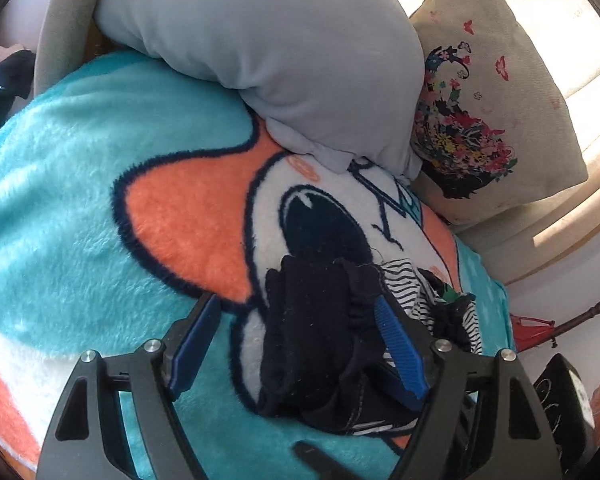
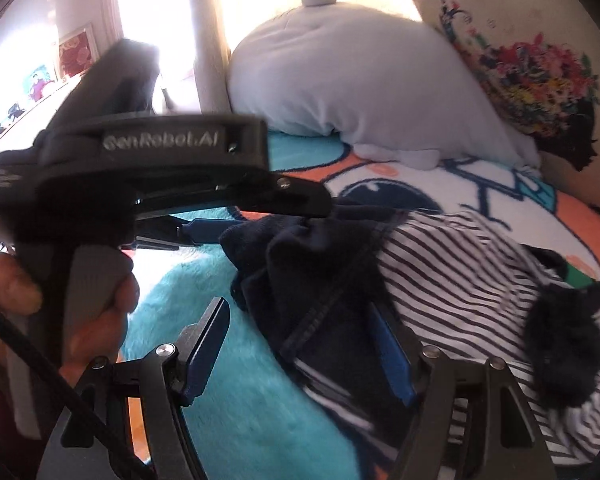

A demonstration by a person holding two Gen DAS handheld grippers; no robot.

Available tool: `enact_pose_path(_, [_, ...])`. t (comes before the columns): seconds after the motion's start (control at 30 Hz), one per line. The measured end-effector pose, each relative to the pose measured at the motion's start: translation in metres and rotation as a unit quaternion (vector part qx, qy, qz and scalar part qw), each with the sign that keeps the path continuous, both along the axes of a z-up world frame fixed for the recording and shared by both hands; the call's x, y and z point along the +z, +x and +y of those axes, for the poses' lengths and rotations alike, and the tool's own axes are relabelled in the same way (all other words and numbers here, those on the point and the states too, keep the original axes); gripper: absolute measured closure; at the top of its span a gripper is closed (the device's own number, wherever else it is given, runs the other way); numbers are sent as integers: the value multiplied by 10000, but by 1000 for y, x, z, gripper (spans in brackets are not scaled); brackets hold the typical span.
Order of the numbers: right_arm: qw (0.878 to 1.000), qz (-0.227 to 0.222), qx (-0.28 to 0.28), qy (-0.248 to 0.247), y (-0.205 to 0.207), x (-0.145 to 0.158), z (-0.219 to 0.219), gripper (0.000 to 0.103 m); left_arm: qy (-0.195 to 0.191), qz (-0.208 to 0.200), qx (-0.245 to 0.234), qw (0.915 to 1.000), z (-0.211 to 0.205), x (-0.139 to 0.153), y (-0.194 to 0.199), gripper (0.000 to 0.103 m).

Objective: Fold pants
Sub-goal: 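Grasp the dark navy cuff with the left gripper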

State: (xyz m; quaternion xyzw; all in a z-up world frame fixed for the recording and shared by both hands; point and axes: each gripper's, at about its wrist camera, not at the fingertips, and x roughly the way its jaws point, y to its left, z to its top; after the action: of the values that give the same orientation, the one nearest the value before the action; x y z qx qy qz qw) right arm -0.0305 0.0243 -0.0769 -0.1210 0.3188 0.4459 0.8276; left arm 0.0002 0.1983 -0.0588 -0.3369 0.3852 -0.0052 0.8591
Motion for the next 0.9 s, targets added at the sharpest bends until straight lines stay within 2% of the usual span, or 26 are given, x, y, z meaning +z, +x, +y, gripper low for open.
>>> enact_pose_path(0.07, [10000, -45, -30, 35, -2, -1, 5, 20, 27, 9, -55, 10000, 1, 1, 2, 25])
enact_pose_path(0.13, [9999, -53, -101, 97, -1, 0, 7, 20, -49, 1, -75, 10000, 4, 1, 3, 25])
enact_pose_path(0.27, [9992, -97, -343, 181, -1, -2, 9, 20, 38, 14, -270, 9996, 5, 2, 10, 25])
enact_pose_path(0.4, [9981, -201, -544, 187, -4, -6, 13, 20, 58, 53, -723, 9974, 4, 1, 20, 26])
enact_pose_path(0.5, [9968, -482, -634, -41, -12, -8, 23, 20, 102, 147, -1126, 9935, 2, -1, 28, 26])
enact_pose_path(0.57, [9954, -670, -647, -208, -18, -10, 30, 20, 152, 132, -1308, 9912, 0, 0, 32, 32])
enact_pose_path(0.6, [9945, -753, -669, -280, -21, -11, 33, 20, 180, 137, -1373, 9903, -2, -1, 32, 50])
enact_pose_path(0.63, [9934, -814, -722, -359, -22, -12, 35, 22, 231, 198, -1388, 9899, -3, -3, 34, 63])
enact_pose_path(0.73, [9932, -785, -779, -357, -21, -12, 37, 34, 245, 155, -1293, 9912, -4, -5, 31, 73])
enact_pose_path(0.83, [9948, -635, -786, -126, -20, -7, 28, 47, 205, 67, -1191, 9926, -3, 0, 26, 75])
enact_pose_path(0.9, [9961, -489, -737, 73, -17, -3, 22, 48, 284, 28, -1168, 9927, -6, 5, 24, 76])
